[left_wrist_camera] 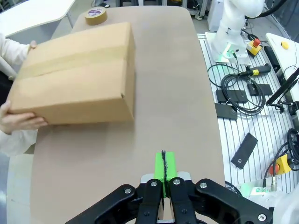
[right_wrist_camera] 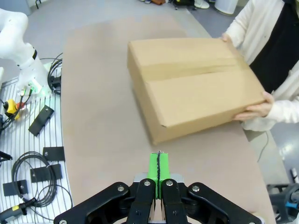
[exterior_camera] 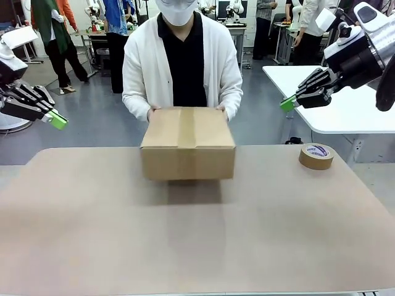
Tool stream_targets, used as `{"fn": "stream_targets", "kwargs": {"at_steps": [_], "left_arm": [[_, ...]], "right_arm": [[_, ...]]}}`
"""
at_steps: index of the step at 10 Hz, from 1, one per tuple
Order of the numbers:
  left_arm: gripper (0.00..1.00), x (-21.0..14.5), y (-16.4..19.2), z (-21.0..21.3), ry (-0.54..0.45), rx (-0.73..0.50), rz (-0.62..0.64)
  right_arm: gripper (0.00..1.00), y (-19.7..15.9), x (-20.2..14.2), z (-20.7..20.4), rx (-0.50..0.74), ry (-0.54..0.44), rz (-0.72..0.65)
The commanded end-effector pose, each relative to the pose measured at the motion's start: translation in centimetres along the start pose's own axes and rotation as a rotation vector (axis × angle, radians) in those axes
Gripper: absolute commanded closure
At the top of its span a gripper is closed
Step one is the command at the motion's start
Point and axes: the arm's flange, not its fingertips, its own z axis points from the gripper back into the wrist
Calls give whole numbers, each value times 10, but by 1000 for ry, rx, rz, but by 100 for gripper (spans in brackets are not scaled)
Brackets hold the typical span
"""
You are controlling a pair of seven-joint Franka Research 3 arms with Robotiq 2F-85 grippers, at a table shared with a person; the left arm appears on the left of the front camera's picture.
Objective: Wrap the clocks to prevent damage.
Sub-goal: After the human seals the box with tape, release both hands from the side flaps of the Package Box.
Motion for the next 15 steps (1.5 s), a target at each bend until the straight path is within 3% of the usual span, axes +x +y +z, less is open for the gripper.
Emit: {"fn": "stream_targets", "kwargs": {"at_steps": [1, 2, 3, 4, 5, 6, 13, 14, 15], "left_arm": [[100, -2, -7, 6, 14, -6, -16], [40, -2, -7, 11, 11, -8, -15], [40, -2, -7, 15, -16, -9, -3], [0, -2, -10, 13, -27, -5, 1], [39, -2, -9, 15, -24, -3, 6], [0, 1, -5, 19, -22, -7, 8], [0, 0, -3, 16, -11, -17, 39], [0, 2, -2, 19, 2, -4, 64], [0, 7, -4, 21, 66, 72, 188]], "right_arm": [[99, 0, 0, 0, 0, 0, 0], [40, 0, 2, -4, -30, 29, -38], [40, -1, 3, -8, -13, 46, -43], [0, 2, 2, -10, 2, 64, -33], [39, 3, 3, -11, 4, 80, -31], [0, 2, 4, -12, 4, 83, -44], [0, 4, -2, -12, 45, 97, -29], [0, 5, 2, -13, 24, 117, 3], [0, 3, 0, -12, 24, 75, -19]]}}
